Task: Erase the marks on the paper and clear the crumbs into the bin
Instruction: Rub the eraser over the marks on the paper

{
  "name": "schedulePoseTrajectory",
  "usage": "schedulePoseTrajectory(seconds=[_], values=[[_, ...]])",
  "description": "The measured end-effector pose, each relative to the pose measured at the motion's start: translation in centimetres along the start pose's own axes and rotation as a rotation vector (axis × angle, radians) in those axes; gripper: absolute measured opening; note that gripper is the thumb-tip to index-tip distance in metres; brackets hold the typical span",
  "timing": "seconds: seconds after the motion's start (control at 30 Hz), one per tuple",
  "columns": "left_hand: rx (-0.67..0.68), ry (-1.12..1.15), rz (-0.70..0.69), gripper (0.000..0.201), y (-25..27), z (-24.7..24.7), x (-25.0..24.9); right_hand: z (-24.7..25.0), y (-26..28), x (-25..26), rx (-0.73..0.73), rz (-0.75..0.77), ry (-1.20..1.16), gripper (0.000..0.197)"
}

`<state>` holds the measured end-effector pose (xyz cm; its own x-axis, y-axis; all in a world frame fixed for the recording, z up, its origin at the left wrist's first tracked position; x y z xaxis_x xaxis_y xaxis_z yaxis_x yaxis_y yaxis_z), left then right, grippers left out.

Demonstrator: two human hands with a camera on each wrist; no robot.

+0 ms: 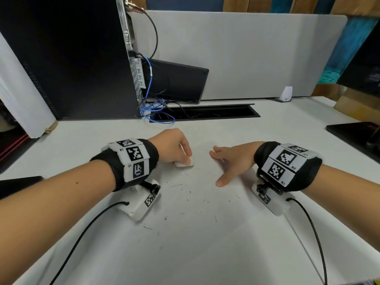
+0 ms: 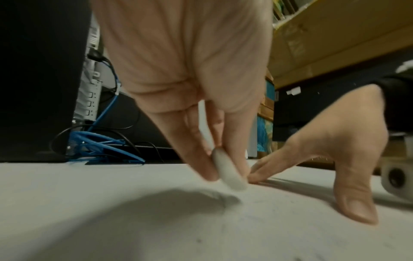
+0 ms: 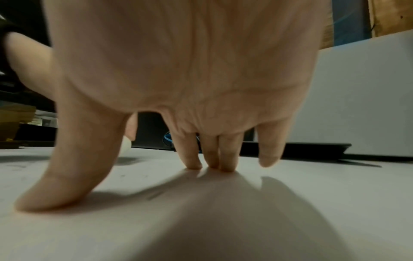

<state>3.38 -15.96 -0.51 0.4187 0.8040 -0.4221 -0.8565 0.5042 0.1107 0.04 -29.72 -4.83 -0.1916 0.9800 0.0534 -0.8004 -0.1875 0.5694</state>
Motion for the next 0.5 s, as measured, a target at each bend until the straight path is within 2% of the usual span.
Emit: schedulePoseTrajectory(seconds=[0.13,0.2,0.33,0.4,0.47,0.5], values=[[0.005,-0.024,0.066,0.012,0.4,-0.6,1.1,0.0,1.1,0.9,-0.045,-0.037,0.132,0.079],[-0.026,-0.026,0.077,0.014,0.3,-0.5,1.4,0.1,1.7,1.4,-0.034,-0.034,0.168,0.065],[-0.031,0.007,0.075,0.014,0.1,-0.3,1.3,1.1,2.0,2.0,-0.104,0.024,0.096,0.033],[-0.026,0.019,0.07,0.014,0.1,-0.4,1.1,1.8,1.5,2.5,-0.182,0.083,0.011,0.038],[-0.036,0.031,0.064,0.016,0.1,-0.4,0.9,2.0,0.6,2.8,-0.202,0.151,-0.072,0.066],[-0.045,0.037,0.066,0.017,0.1,-0.3,0.9,1.7,0.1,3.0,-0.161,0.184,-0.086,0.081]])
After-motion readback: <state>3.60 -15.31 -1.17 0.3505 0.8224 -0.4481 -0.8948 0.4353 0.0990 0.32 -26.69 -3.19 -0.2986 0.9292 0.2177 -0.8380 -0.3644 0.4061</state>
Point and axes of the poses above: each hand's wrist, its own y-axis away from the middle knuckle, its own z-axis out of the back of the hand, x = y × z, the point moved 8 cm from there along -y, towards the middle knuckle, and after that the axes turned 1 degree about -y, right-handed, at the moved point
